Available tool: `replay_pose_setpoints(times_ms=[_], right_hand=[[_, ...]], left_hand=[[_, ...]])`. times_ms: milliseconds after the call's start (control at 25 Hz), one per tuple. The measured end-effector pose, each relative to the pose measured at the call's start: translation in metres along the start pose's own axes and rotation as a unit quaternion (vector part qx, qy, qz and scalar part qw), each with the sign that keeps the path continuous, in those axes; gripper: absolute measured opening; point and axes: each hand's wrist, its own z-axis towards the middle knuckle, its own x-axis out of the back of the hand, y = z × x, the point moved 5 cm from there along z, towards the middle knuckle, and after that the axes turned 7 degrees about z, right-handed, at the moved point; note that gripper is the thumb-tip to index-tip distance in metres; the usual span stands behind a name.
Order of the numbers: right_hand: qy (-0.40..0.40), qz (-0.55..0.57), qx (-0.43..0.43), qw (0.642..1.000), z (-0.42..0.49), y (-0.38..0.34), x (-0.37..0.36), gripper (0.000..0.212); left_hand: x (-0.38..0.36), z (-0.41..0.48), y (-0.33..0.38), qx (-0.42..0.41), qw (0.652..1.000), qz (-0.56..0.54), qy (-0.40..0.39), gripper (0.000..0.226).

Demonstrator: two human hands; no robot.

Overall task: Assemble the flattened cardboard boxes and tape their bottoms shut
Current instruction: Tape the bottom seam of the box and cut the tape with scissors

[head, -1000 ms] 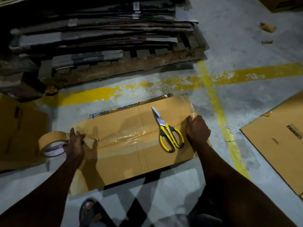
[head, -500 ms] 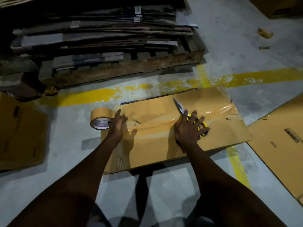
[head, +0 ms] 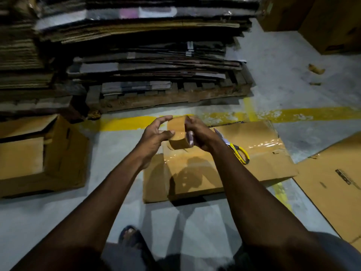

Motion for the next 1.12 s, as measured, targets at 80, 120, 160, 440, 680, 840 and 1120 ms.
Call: replay_pose_setpoints(times_ms=[80, 120, 160, 440, 680, 840, 1120], right_hand=[[0.005, -0.131, 0.095, 0.987, -0.006, -0.011, -0.015, 0.027], [0.020, -0.217, 0.153, 0.964, -0.012, -0.015, -0.022, 0.032], [0.031, -0.307, 0.224, 0.924, -0.018, -0.017, -0.033, 0.036], [0.074, -0.450, 0.312, 0.834, -0.007, 0.023, -0.034, 0.036], [0.121, -0.412, 0.267, 0.863, 0.014, 0.054, -0.012, 0.049], [0.145, -0.331, 0.221, 0.906, 0.023, 0.083, -0.012, 0.058], [0.077, -0.168, 0.063, 0.981, 0.047, 0.118, -0.014, 0.037]], left_hand=[[0.029, -0.013, -0.015, 0.049, 0.994, 0.093, -0.011, 0.044], [0.039, -0.013, -0.028, 0.084, 0.985, 0.150, -0.030, 0.041], [0.045, -0.013, -0.038, 0.109, 0.971, 0.205, -0.050, 0.033], [0.044, 0.034, -0.067, 0.134, 0.936, 0.311, -0.097, 0.018], [0.047, 0.065, -0.099, 0.167, 0.981, 0.071, -0.066, 0.013], [0.047, 0.099, -0.115, 0.152, 0.985, 0.066, -0.038, 0.013], [0.047, 0.181, -0.129, -0.019, 0.950, 0.312, -0.024, 0.018]])
